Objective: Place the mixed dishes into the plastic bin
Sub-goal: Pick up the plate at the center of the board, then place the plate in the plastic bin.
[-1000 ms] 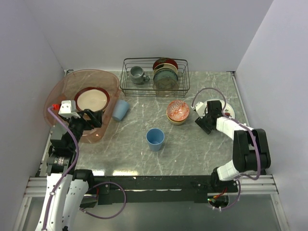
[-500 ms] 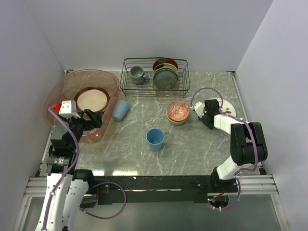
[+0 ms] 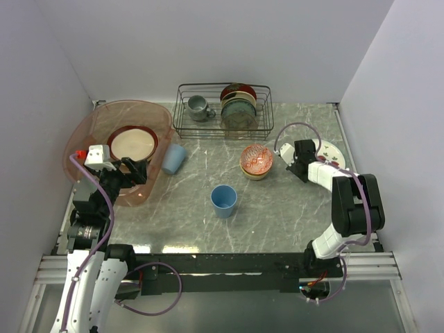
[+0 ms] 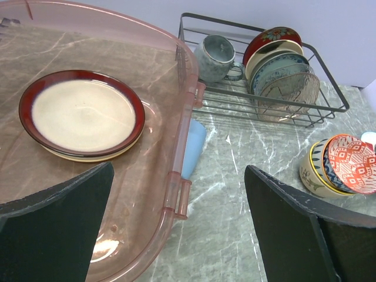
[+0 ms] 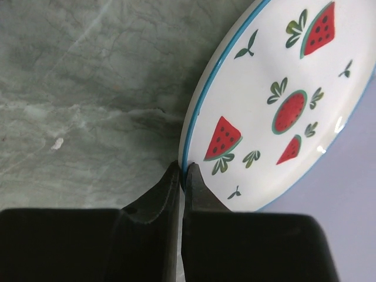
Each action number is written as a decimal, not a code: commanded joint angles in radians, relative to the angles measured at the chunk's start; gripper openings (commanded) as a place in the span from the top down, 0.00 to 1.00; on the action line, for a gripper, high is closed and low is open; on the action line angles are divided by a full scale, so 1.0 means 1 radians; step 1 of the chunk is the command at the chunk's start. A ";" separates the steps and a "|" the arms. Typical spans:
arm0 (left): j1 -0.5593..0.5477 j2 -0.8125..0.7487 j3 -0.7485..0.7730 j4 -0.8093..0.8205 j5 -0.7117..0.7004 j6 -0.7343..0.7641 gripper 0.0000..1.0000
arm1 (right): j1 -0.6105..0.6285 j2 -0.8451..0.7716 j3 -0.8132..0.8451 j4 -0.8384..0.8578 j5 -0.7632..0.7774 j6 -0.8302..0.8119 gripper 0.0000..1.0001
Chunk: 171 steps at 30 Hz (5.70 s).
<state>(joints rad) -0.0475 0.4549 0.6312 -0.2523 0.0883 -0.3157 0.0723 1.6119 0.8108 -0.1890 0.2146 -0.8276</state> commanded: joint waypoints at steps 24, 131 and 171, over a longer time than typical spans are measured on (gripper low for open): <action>-0.011 0.103 -0.025 0.146 0.378 -0.207 0.01 | -0.006 -0.619 -0.047 -0.299 -0.202 -0.183 1.00; -0.440 0.291 0.308 0.042 -0.101 -0.517 0.99 | 0.028 -0.978 0.064 -0.316 -0.966 0.445 0.05; 0.531 0.542 0.248 0.277 0.404 -0.687 0.99 | -0.278 -0.968 -0.113 -0.159 -1.089 0.509 0.00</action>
<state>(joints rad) 0.4591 1.0023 0.8677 -0.1772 0.4500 -0.9157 -0.2008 0.6567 0.6994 -0.3748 -0.8761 -0.3080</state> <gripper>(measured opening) 0.126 0.997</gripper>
